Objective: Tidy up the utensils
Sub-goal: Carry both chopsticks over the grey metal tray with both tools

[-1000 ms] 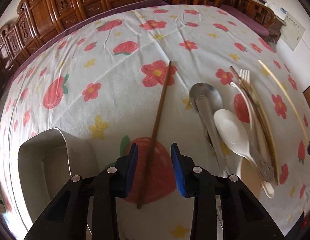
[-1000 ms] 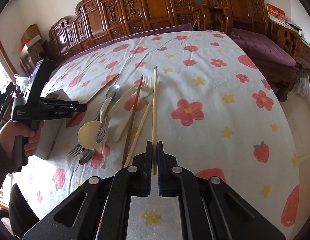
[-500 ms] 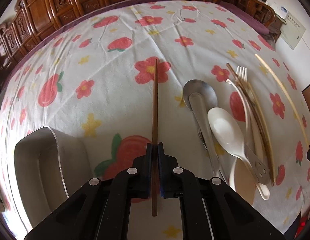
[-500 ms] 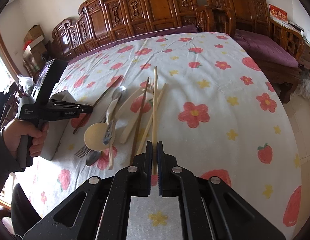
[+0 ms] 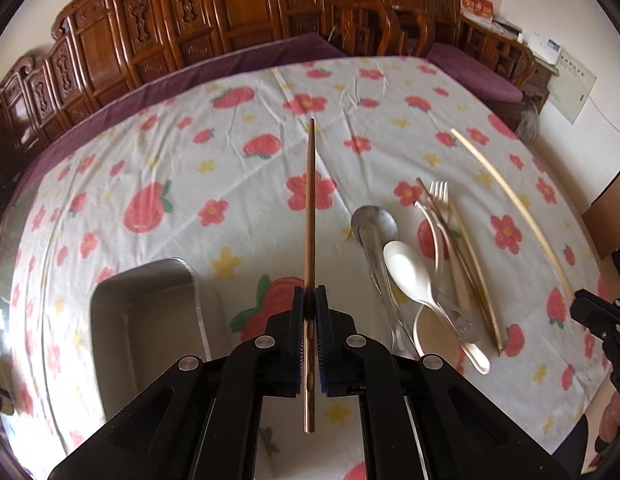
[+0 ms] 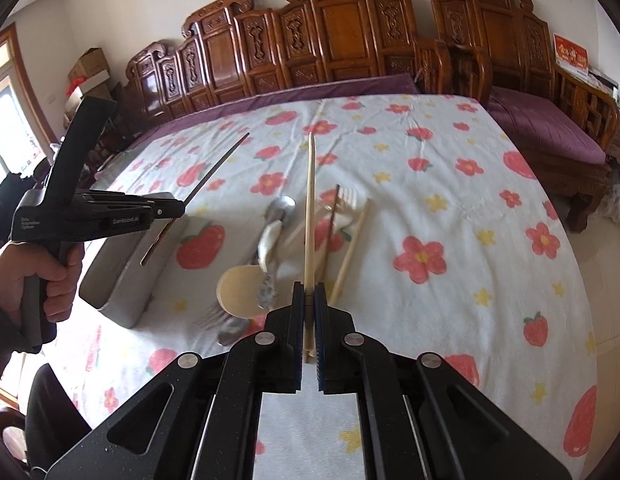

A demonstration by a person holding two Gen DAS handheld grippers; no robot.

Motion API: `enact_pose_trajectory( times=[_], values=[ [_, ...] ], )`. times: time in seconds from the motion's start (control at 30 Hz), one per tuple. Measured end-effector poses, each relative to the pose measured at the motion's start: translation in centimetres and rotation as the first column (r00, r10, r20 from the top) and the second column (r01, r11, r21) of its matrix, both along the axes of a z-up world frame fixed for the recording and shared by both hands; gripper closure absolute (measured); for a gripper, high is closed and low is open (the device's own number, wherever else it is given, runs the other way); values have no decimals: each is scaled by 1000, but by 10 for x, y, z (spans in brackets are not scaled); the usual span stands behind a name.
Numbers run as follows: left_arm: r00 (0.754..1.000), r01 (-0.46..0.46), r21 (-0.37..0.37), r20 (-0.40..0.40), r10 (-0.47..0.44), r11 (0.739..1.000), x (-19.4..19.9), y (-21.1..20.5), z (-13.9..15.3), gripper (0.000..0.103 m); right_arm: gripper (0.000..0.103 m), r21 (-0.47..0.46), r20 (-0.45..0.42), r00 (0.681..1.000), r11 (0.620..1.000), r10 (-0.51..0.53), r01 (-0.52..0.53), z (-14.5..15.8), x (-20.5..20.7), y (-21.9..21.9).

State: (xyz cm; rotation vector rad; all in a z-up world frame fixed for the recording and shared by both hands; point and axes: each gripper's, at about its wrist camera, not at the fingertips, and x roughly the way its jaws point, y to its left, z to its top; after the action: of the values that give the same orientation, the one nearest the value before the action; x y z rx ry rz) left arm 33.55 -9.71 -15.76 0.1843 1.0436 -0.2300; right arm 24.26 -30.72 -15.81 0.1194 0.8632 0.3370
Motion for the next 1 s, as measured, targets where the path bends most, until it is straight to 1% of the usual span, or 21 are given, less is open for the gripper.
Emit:
enact_pose_trajectory(
  times=[0.27, 0.5, 0.67, 0.9, 1.0],
  values=[
    [999, -10, -16, 41, 11, 1000, -22, 22, 27, 98, 97, 8, 46, 999, 1000, 28, -29, 22, -8, 12],
    [997, -40, -25, 60, 41, 999, -38, 53, 37, 98, 97, 9, 73, 996, 998, 60, -61, 34, -16, 28],
    [995, -87, -36, 53, 88, 996, -46, 85, 31, 98, 97, 4, 85, 992, 995, 97, -98, 40, -24, 45],
    [988, -153, -35, 14, 154, 988, -53, 131, 8, 98, 97, -1, 89, 986, 990, 144, -144, 42, -30, 79],
    [985, -173, -43, 1, 173, 984, -53, 142, 1, 98, 97, 5, 84, 984, 987, 158, -159, 42, -30, 95]
  ],
)
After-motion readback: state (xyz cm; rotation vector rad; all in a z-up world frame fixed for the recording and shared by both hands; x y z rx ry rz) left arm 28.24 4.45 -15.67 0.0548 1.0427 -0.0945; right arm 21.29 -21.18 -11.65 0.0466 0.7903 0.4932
